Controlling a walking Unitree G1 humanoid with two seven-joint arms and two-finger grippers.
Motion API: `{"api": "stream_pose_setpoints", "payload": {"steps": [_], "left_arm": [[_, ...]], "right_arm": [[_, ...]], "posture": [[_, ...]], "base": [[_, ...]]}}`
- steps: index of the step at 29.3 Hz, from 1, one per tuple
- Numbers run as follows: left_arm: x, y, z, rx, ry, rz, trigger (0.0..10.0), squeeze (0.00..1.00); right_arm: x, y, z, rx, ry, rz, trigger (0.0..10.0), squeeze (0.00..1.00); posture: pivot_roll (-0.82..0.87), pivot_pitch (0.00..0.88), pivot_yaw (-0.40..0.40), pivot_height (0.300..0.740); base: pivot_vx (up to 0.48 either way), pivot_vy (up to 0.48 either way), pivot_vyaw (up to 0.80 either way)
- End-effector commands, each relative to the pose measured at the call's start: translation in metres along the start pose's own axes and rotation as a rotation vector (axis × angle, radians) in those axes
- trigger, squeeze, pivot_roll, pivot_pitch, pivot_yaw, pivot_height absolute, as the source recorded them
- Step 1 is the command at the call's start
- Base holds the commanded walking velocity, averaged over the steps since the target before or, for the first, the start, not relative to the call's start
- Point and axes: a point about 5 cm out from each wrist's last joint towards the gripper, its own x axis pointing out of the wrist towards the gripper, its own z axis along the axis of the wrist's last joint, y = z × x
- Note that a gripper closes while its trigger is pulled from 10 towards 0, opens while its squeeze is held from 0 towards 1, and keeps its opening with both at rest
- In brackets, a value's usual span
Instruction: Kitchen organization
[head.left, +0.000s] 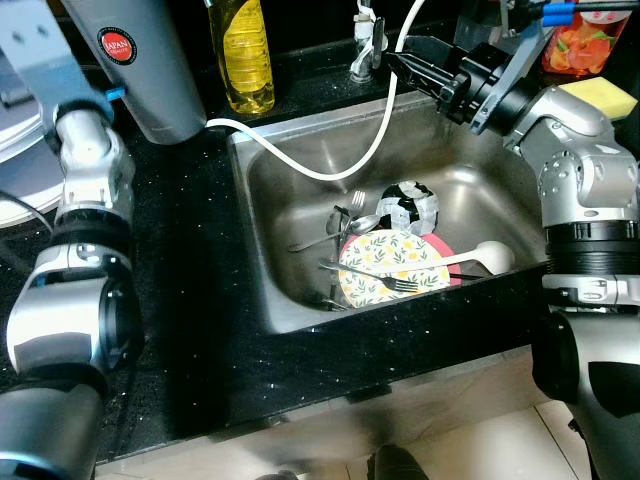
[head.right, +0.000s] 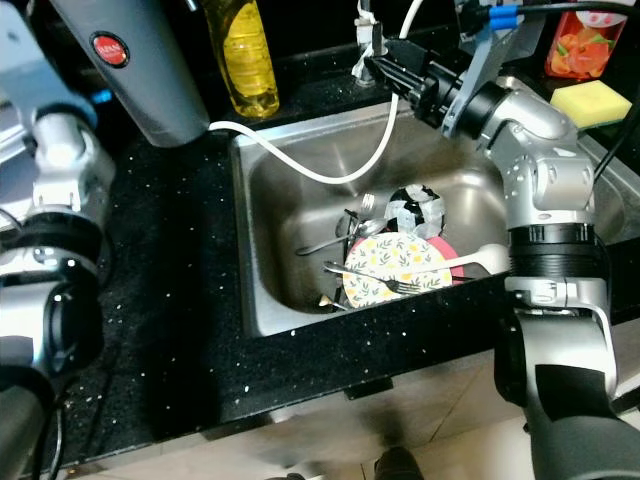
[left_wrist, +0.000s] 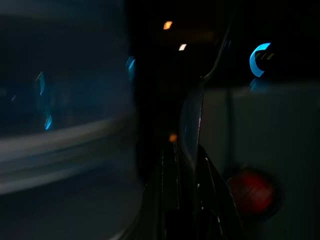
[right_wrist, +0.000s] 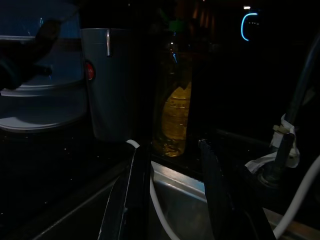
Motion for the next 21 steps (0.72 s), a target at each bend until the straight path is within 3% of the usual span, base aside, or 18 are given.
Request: {"api": "stream_pose_setpoints", "payload": {"steps": [1,3,4,5,6,7,8,9,10,12,13,15,17,21], "left_arm": [[0.005,0.008,0.013,0.027,-0.072,0.005,10.0,0.0],[0.004,0.002,0.024,0.062,-0.16,-0.052,10.0,0.0],[0.004,0.002,0.024,0.062,-0.16,-0.052,10.0,0.0],[0.0,-0.006,0.028,0.072,-0.195,-0.145,10.0,0.0],[-0.007,-0.021,0.035,0.099,-0.254,-0.329,10.0,0.0],[-0.011,-0.027,0.037,0.113,-0.276,-0.403,10.0,0.0],[-0.011,-0.027,0.037,0.113,-0.276,-0.403,10.0,0.0],[-0.021,-0.044,0.045,0.158,-0.303,-0.663,10.0,0.0],[-0.021,-0.044,0.045,0.158,-0.303,-0.663,10.0,0.0],[-0.029,-0.053,0.049,0.172,-0.282,-0.863,10.0,0.0],[-0.032,-0.056,0.048,0.175,-0.225,-0.971,10.0,0.0],[-0.04,-0.056,0.044,0.316,-0.178,-1.136,10.0,0.0],[-0.039,-0.048,0.025,0.479,-0.033,-1.205,10.0,0.0],[-0.036,-0.044,0.009,0.544,0.046,-1.205,10.0,0.0]], "right_arm": [[0.003,0.003,0.004,-0.016,-0.016,0.02,10.0,0.0],[0.003,0.003,0.005,-0.017,-0.017,0.021,10.0,0.0],[0.003,0.003,0.005,-0.017,-0.017,0.021,10.0,0.0],[0.004,0.003,0.005,-0.017,-0.016,0.021,10.0,0.0],[0.004,0.003,0.005,-0.018,-0.015,0.022,10.0,0.0],[0.004,0.003,0.005,-0.018,-0.015,0.023,10.0,0.0],[0.004,0.003,0.005,-0.018,-0.015,0.023,10.0,0.0],[0.004,0.002,0.005,-0.019,-0.013,0.022,10.0,0.0],[0.004,0.002,0.005,-0.019,-0.013,0.022,10.0,0.0],[0.004,0.002,0.005,-0.02,-0.014,0.024,10.0,0.0],[0.004,0.002,0.006,-0.021,-0.013,0.028,10.0,0.0],[0.003,0.003,0.006,-0.035,-0.001,0.059,10.0,0.0],[-0.002,-0.001,0.006,-0.063,0.027,0.069,10.0,0.0],[-0.013,-0.008,0.01,-0.091,0.029,0.056,10.0,0.0]], "posture": [[-0.15,0.082,0.097,0.74],[-0.15,0.084,0.094,0.74],[-0.15,0.084,0.094,0.74],[-0.16,0.085,0.093,0.74],[-0.16,0.087,0.091,0.74],[-0.16,0.087,0.091,0.74],[-0.16,0.087,0.091,0.74],[-0.15,0.087,0.09,0.74],[-0.15,0.087,0.09,0.74],[-0.15,0.087,0.094,0.74],[-0.15,0.087,0.093,0.74],[-0.14,0.086,0.093,0.74],[-0.14,0.087,0.094,0.74],[-0.14,0.088,0.098,0.74]], "base": [[0.0,0.0,0.0],[0.0,0.0,0.0],[0.0,0.0,0.0],[0.0,0.0,0.0],[0.0,0.0,0.0],[0.0,0.0,0.0],[0.0,0.0,0.0],[0.0,0.0,0.0],[0.0,0.0,0.0],[0.0,0.0,0.0],[0.0,0.0,0.0],[0.0,0.0,0.0],[0.0,0.0,0.0],[0.0,0.0,0.0]]}}
